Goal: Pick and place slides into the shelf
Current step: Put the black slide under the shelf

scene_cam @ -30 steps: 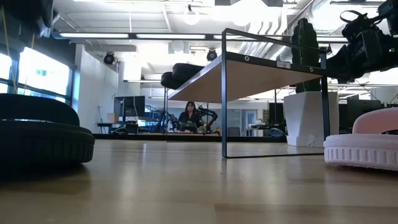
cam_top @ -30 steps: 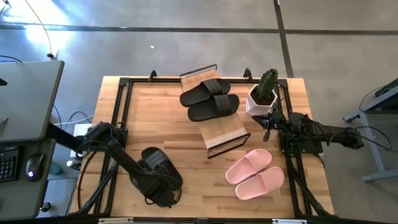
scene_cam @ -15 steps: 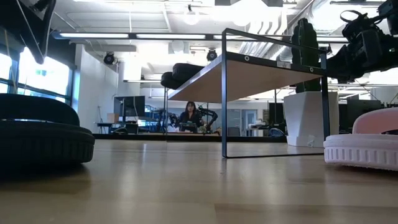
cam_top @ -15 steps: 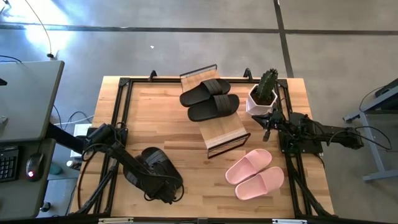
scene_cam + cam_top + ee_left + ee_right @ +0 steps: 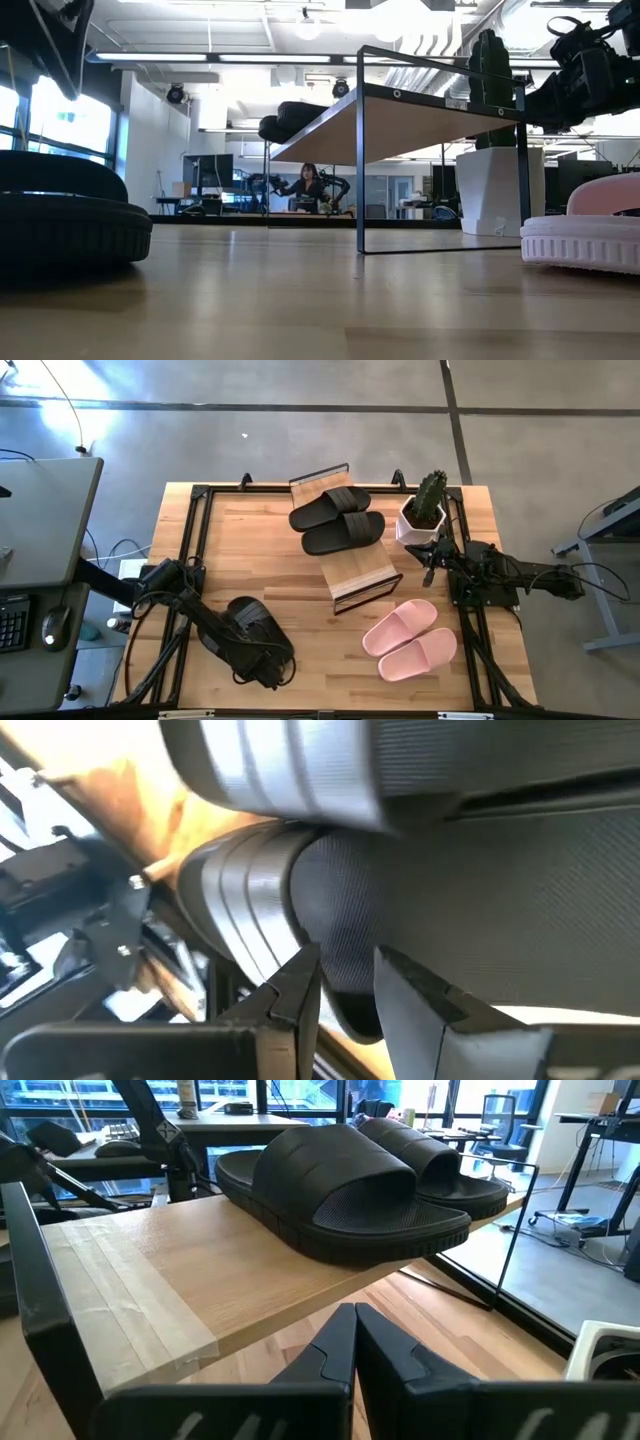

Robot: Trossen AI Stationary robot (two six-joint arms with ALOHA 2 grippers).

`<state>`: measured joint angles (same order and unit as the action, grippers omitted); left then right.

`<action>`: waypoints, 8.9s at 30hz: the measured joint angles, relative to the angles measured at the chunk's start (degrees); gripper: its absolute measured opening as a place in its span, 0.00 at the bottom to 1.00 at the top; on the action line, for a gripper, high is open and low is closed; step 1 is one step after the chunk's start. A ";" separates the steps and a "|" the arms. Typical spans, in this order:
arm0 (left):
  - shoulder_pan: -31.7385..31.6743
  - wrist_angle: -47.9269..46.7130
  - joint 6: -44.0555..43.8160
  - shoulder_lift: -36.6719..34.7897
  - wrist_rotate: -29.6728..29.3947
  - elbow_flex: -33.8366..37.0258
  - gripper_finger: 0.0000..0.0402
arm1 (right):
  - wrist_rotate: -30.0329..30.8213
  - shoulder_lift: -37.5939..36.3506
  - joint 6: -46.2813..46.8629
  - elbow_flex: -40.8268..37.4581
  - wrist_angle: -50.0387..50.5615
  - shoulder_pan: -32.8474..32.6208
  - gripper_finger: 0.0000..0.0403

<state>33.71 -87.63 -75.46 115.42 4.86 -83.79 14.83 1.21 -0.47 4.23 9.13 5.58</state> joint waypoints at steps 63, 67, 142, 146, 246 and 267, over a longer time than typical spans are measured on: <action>-1.07 -0.73 0.00 -0.06 1.98 7.32 0.21 | 1.08 0.35 -1.54 0.00 -0.01 0.00 0.00; -1.11 -0.20 0.22 -0.07 3.19 9.32 0.21 | 1.07 0.35 -1.53 0.00 -0.02 0.00 0.00; 0.93 -2.37 11.84 -1.07 -4.71 -8.70 0.01 | 1.05 0.35 -1.51 0.00 0.00 0.01 0.00; 3.19 -2.36 16.19 -1.38 -8.37 -15.40 0.01 | 1.05 0.35 -1.51 0.00 0.00 0.00 0.00; -56.65 69.88 144.84 -40.20 -33.17 45.16 0.00 | 0.76 0.36 -2.54 0.00 -0.02 -0.01 0.00; -65.00 81.97 156.85 -35.69 -18.47 45.11 0.00 | 0.39 0.39 -0.90 0.00 0.01 0.00 0.00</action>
<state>-31.29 -5.66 81.38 79.72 -13.60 -38.68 15.22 1.61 -1.37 4.23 9.14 5.58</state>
